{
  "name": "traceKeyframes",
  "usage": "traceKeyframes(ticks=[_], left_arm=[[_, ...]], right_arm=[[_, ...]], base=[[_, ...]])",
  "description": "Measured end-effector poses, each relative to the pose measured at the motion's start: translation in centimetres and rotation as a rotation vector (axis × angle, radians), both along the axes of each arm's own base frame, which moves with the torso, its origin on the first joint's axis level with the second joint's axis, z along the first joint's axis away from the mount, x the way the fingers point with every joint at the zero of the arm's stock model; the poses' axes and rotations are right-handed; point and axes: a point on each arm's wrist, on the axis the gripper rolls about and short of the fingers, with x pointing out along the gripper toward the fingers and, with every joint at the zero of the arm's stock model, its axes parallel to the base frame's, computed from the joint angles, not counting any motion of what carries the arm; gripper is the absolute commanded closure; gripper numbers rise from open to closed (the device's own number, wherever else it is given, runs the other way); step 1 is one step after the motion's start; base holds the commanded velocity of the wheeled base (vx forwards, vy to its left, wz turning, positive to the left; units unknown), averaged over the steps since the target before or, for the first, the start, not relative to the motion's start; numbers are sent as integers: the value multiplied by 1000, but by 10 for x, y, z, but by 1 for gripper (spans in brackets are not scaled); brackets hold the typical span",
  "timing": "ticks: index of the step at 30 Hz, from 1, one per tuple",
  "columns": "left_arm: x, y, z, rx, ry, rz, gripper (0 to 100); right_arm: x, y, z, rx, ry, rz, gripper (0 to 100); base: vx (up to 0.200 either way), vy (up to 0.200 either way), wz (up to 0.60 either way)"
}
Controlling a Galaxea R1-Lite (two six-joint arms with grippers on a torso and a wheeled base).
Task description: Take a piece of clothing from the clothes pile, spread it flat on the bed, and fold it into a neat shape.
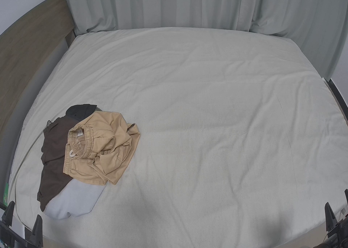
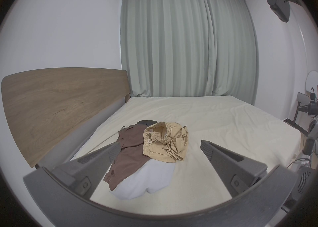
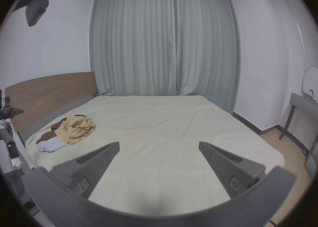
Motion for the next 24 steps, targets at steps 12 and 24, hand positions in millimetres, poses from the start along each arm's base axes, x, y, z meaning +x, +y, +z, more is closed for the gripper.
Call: traceKeyframes(ticks=[12, 24], left_arm=[[-7, 0, 46, 20, -180, 7, 0], [5, -1, 55, 32, -97, -55, 0]], right_arm=[[0, 0, 0, 1, 0, -1, 0], [0, 0, 0, 0, 0, 0, 0]], base=[[0, 0, 0], [0, 0, 0]])
